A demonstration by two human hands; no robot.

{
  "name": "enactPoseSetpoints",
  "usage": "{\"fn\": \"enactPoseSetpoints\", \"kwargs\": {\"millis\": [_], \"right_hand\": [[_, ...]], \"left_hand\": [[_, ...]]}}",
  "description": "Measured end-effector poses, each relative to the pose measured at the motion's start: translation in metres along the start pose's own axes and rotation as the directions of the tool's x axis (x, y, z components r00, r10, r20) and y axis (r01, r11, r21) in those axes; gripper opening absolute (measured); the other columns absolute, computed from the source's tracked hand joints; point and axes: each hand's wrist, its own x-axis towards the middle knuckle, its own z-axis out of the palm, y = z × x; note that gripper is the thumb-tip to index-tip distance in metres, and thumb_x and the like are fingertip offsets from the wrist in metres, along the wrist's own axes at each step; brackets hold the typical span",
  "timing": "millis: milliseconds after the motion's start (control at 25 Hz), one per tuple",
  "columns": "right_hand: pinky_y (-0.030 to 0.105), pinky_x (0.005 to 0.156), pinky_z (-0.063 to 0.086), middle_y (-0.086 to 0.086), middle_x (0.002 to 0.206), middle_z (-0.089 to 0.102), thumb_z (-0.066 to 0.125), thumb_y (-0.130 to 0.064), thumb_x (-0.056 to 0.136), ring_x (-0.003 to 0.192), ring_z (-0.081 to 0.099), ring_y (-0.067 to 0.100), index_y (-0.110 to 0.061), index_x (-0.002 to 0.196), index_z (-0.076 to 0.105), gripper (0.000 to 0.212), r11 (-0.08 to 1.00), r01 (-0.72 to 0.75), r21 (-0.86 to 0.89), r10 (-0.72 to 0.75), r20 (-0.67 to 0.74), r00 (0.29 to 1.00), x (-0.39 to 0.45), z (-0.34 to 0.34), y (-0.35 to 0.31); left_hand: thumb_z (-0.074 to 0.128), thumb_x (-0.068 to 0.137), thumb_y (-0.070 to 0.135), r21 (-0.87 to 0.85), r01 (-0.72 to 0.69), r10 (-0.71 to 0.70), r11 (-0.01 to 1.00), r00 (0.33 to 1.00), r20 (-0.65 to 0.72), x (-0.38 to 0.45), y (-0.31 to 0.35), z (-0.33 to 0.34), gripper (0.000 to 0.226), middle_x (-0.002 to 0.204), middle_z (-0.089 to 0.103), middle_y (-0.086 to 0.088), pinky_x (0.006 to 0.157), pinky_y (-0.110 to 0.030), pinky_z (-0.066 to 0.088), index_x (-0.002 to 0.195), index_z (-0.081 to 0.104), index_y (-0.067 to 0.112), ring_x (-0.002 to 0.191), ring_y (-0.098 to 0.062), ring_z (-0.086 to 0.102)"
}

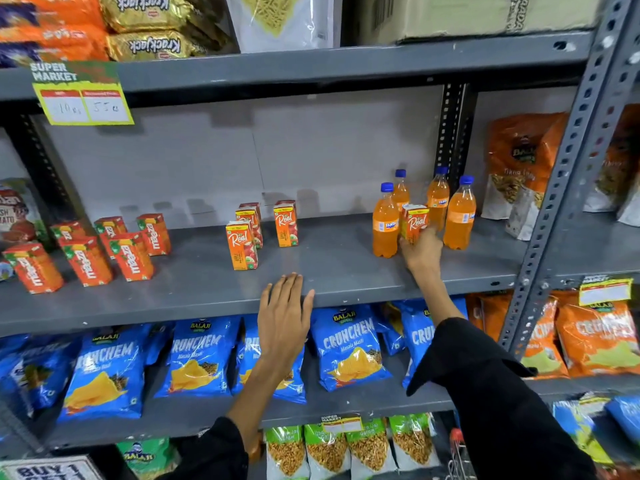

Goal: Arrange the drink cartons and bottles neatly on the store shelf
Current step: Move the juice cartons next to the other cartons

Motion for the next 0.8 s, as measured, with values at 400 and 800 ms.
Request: {"fn": "enactPoseSetpoints", "kwargs": {"millis": [400, 800], "right_hand": [[0.035, 0.082, 0.057, 0.002, 0.107, 0.062, 0.081, -0.027, 0.073, 0.094, 0.063, 0.015, -0.017, 0.112, 0.047, 0.053, 0.956, 0.167, 0.243, -0.112, -0.225, 0.968, -0.076, -0.022, -0.036], [0.031, 0.074, 0.055, -0.003, 0.094, 0.064, 0.087, -0.029, 0.070, 0.084, 0.064, 0.015, -0.015, 0.100, 0.049, 0.051, 0.952, 0.220, 0.215, -0.261, 0.185, 0.948, -0.123, 0.065, -0.101]], "left_hand": [[0.030, 0.106, 0.042, -0.012, -0.002, 0.002, 1.000, 1.000, -0.007, -0.001, 0.000, 0.005, 0.054, 0.136, 0.065, -0.008, 0.114, -0.046, 0.037, 0.132, 0.063, 0.008, 0.130, -0.025, 0.056], [0.037, 0.104, 0.039, -0.008, 0.029, -0.029, 1.000, 1.000, 0.005, -0.006, -0.033, -0.014, 0.050, 0.131, 0.067, -0.009, 0.112, -0.048, 0.040, 0.128, 0.065, 0.005, 0.126, -0.025, 0.059]]}}
